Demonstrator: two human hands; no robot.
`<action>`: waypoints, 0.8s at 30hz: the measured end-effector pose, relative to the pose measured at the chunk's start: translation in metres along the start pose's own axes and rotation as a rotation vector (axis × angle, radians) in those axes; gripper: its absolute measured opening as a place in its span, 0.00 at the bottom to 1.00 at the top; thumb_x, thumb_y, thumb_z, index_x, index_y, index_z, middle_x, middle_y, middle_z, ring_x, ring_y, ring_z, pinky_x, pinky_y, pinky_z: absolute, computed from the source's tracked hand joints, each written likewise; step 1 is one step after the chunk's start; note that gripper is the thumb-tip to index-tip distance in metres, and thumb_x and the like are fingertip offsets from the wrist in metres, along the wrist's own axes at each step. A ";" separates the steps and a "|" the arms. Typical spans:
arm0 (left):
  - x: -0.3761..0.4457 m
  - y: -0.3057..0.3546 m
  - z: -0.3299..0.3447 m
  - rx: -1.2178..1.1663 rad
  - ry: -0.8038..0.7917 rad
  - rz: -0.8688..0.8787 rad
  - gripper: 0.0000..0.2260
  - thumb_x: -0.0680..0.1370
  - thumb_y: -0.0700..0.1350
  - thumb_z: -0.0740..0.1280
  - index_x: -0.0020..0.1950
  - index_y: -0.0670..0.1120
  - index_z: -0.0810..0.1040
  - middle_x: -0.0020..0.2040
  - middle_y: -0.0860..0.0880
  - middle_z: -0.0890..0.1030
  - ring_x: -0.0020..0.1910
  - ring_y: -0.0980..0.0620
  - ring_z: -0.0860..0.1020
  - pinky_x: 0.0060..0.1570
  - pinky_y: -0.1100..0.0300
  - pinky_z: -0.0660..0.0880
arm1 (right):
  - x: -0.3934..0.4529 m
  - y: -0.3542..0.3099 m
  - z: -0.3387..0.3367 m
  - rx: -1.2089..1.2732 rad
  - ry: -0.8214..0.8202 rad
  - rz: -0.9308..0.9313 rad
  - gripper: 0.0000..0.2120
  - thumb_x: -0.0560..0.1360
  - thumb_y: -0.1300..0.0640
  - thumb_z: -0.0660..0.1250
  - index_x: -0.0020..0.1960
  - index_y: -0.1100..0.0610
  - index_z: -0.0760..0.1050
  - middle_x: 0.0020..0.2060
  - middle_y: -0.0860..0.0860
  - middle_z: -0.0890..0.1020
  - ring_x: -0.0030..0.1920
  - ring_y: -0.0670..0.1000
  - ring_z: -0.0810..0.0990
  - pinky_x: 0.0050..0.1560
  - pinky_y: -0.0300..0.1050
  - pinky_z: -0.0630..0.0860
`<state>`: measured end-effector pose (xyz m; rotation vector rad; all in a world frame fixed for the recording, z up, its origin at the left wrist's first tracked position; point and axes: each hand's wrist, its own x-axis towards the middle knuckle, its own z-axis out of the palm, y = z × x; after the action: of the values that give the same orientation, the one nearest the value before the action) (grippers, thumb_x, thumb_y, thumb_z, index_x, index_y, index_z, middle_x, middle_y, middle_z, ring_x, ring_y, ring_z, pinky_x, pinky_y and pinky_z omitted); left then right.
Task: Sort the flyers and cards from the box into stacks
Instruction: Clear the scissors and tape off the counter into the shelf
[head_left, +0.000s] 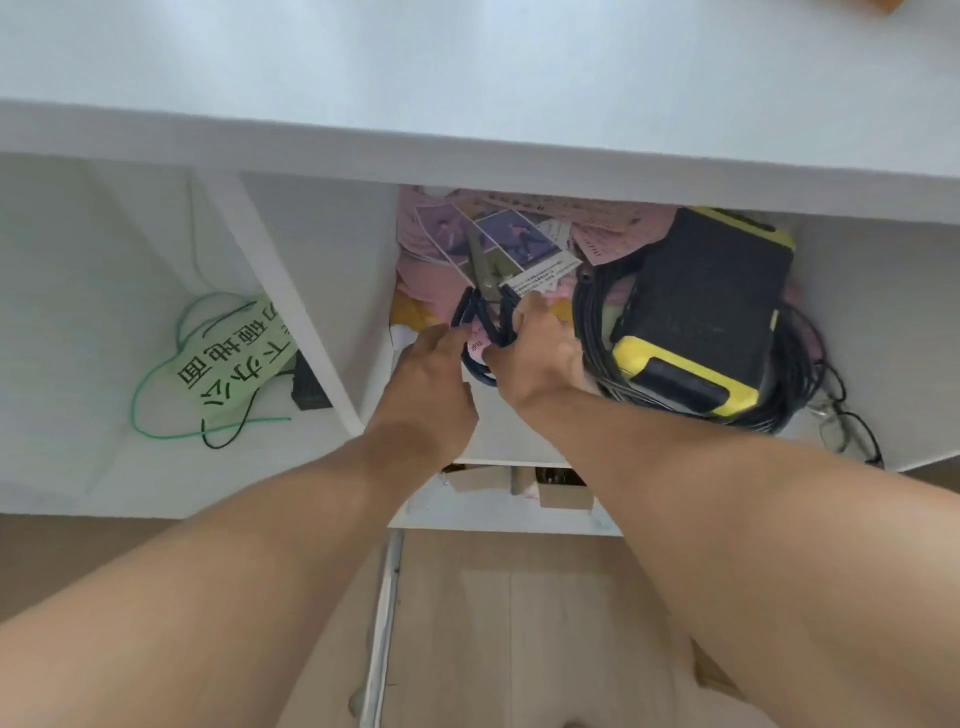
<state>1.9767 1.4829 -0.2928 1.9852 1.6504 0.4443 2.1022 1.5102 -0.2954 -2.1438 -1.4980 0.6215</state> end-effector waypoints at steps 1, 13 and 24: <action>0.007 0.000 0.001 -0.010 0.022 -0.032 0.28 0.79 0.33 0.64 0.78 0.47 0.65 0.73 0.46 0.69 0.70 0.44 0.71 0.69 0.56 0.66 | 0.009 -0.004 0.003 0.018 0.008 -0.007 0.14 0.75 0.56 0.72 0.50 0.54 0.66 0.38 0.52 0.74 0.43 0.60 0.76 0.38 0.49 0.68; 0.025 -0.022 0.016 0.180 -0.065 -0.145 0.33 0.81 0.41 0.64 0.83 0.46 0.50 0.82 0.46 0.55 0.81 0.49 0.53 0.79 0.57 0.53 | 0.043 -0.006 0.009 0.092 0.002 -0.081 0.13 0.75 0.55 0.72 0.54 0.55 0.70 0.42 0.50 0.76 0.45 0.56 0.77 0.39 0.46 0.69; 0.018 -0.020 0.026 0.351 -0.150 -0.112 0.36 0.82 0.46 0.64 0.83 0.51 0.44 0.83 0.46 0.45 0.82 0.44 0.44 0.79 0.47 0.53 | 0.035 0.023 0.019 -0.025 0.120 -0.353 0.24 0.80 0.50 0.67 0.73 0.56 0.68 0.69 0.53 0.74 0.71 0.56 0.68 0.71 0.53 0.67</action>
<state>1.9788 1.4986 -0.3269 2.0949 1.8280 -0.0404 2.1192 1.5378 -0.3277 -1.8326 -1.7649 0.3441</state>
